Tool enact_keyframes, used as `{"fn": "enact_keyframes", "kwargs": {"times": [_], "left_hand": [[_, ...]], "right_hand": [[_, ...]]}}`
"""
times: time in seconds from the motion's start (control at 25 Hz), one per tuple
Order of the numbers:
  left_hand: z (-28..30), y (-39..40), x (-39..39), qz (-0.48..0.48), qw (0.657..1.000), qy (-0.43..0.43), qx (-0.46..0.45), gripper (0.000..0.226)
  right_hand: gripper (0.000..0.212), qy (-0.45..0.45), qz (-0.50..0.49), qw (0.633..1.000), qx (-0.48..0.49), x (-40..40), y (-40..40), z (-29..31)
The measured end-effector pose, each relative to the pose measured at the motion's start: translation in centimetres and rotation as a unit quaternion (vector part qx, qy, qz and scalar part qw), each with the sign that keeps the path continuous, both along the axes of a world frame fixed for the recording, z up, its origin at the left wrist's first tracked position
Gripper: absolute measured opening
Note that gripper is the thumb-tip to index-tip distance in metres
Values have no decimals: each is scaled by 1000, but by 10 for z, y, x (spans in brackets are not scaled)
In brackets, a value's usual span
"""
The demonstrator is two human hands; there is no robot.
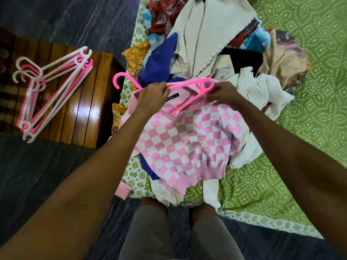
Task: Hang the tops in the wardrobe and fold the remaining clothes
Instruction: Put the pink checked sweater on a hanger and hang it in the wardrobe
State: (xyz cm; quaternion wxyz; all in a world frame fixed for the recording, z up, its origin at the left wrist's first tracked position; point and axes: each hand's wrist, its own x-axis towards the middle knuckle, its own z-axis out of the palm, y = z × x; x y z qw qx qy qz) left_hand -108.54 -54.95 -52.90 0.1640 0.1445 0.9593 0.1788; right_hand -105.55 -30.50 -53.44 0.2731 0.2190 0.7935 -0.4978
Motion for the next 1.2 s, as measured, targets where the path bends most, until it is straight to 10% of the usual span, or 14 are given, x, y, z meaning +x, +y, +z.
{"fn": "enact_keyframes", "kwargs": {"times": [0.16, 0.4, 0.8, 1.0, 1.2], "left_hand": [[0, -4, 0, 7, 999, -16, 50, 31], [-8, -1, 5, -7, 999, 13, 35, 32], [-16, 17, 13, -10, 999, 22, -44, 31], [-16, 2, 18, 33, 994, 60, 90, 28], [-22, -51, 39, 284, 954, 17, 94, 29]], "right_hand": [[10, 128, -47, 981, 135, 11, -39, -18], [26, 32, -379, 924, 34, 0, -22, -19], [23, 223, -170, 941, 190, 1, -75, 20], [33, 9, 77, 979, 191, 53, -78, -5], [20, 184, -44, 951, 244, 25, -57, 7]]}}
